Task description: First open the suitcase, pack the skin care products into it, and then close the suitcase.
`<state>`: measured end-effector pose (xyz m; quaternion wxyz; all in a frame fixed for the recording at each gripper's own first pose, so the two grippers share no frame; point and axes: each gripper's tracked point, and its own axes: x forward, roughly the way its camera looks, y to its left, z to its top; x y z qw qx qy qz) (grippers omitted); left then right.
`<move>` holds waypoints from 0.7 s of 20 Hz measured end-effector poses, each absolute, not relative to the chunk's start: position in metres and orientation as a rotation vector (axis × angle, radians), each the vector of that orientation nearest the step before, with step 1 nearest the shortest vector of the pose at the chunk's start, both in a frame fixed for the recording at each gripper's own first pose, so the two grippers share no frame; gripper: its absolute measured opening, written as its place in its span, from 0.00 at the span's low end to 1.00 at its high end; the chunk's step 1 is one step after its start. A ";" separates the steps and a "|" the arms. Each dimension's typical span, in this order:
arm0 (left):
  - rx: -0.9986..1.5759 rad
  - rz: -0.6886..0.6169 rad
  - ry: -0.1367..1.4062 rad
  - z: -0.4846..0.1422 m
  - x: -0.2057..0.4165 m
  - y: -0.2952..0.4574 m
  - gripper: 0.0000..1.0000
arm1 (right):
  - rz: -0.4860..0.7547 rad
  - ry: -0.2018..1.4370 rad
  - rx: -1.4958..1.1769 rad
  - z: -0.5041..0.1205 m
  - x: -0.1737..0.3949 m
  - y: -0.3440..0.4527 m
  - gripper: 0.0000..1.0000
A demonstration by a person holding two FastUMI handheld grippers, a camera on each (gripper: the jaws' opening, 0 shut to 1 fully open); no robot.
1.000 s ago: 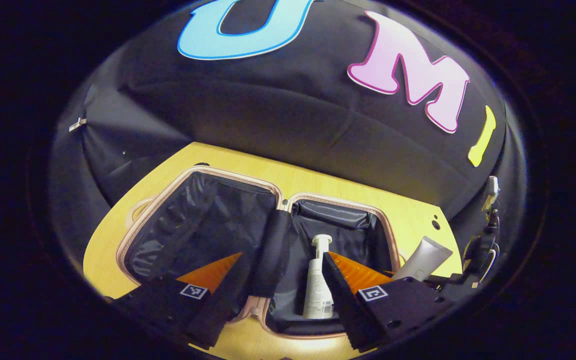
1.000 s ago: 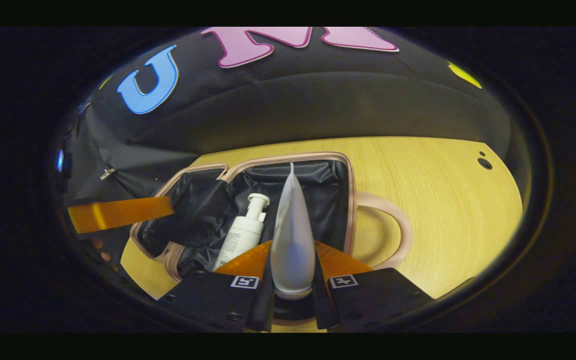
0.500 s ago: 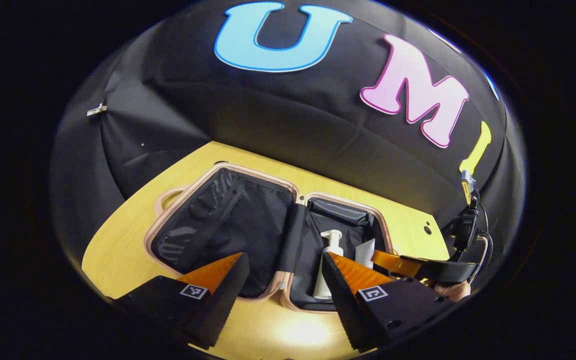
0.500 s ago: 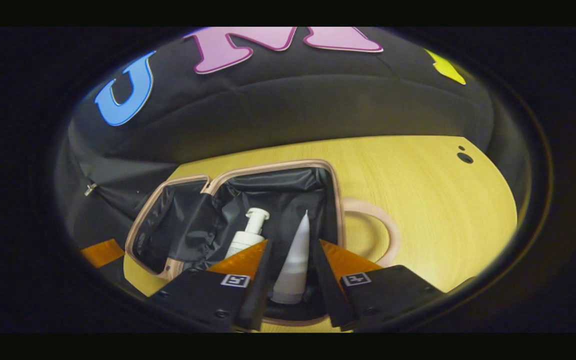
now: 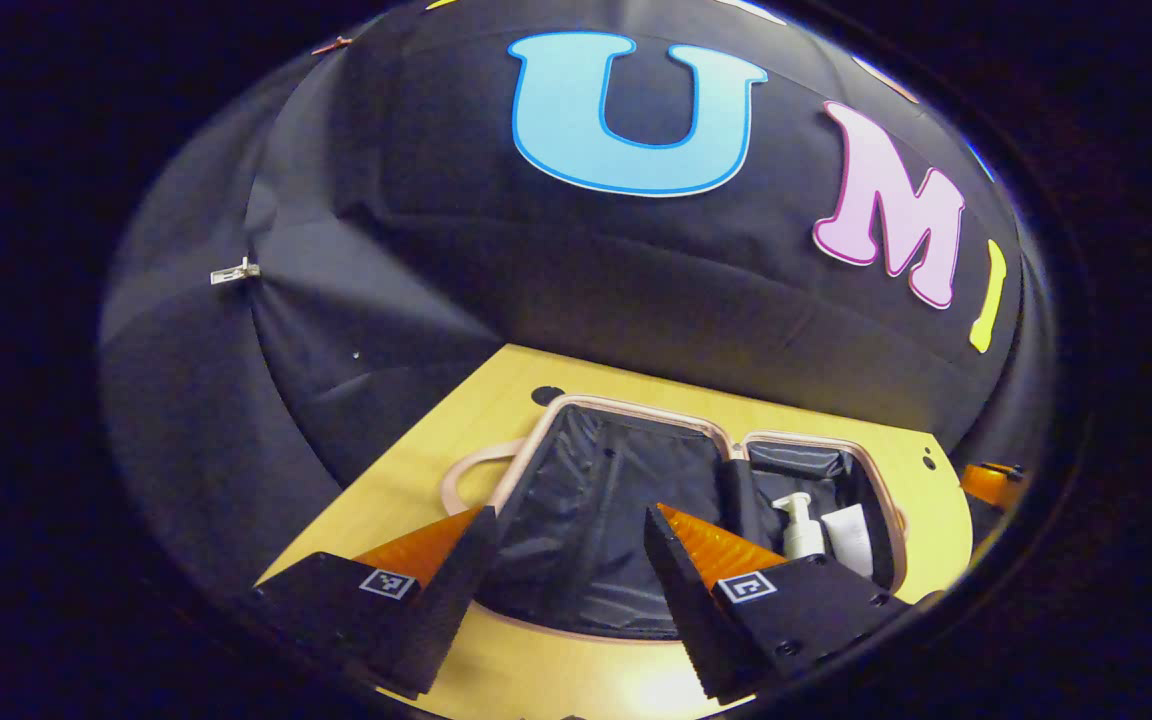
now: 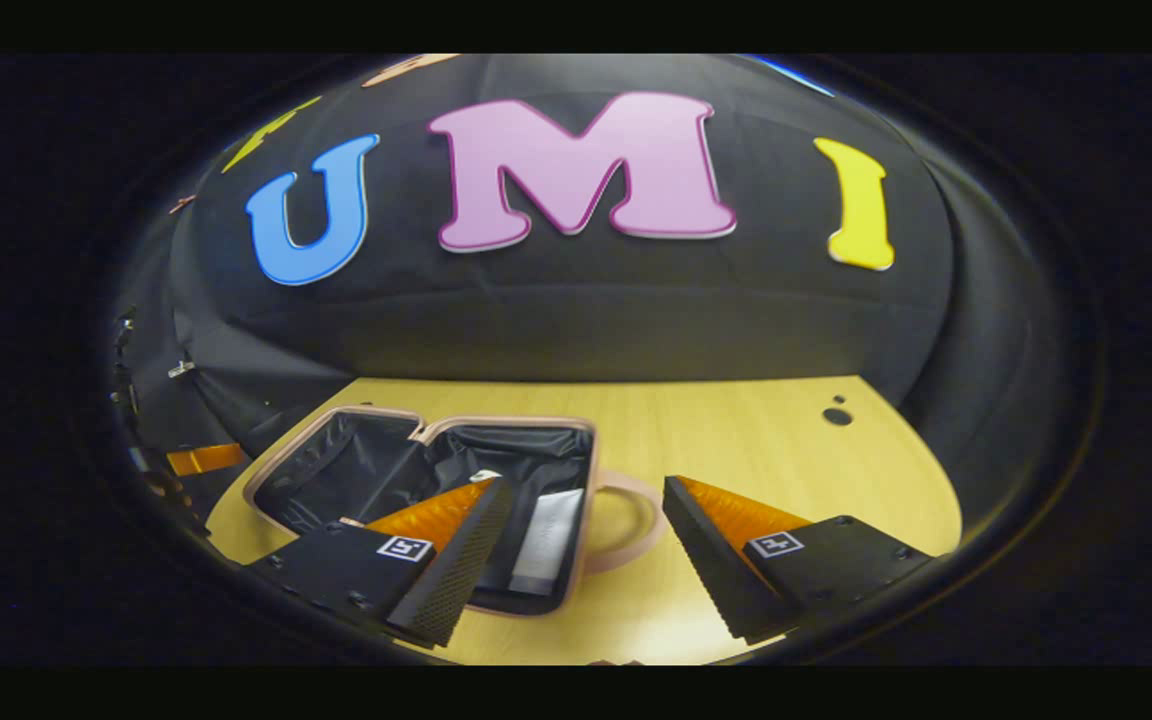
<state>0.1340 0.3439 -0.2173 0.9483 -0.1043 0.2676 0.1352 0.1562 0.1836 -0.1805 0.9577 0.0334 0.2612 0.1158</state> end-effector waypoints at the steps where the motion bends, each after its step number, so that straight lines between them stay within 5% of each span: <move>1: -0.215 0.268 0.549 -0.222 0.139 0.360 0.94 | 0.222 0.499 0.054 -0.169 0.152 0.173 0.98; 6: -0.311 0.359 0.597 -0.269 0.143 0.448 0.94 | 0.153 0.413 0.012 -0.124 0.109 0.125 0.98; 14: -0.522 0.341 0.761 -0.340 0.175 0.473 0.94 | 0.008 0.317 -0.041 -0.101 0.056 0.085 0.98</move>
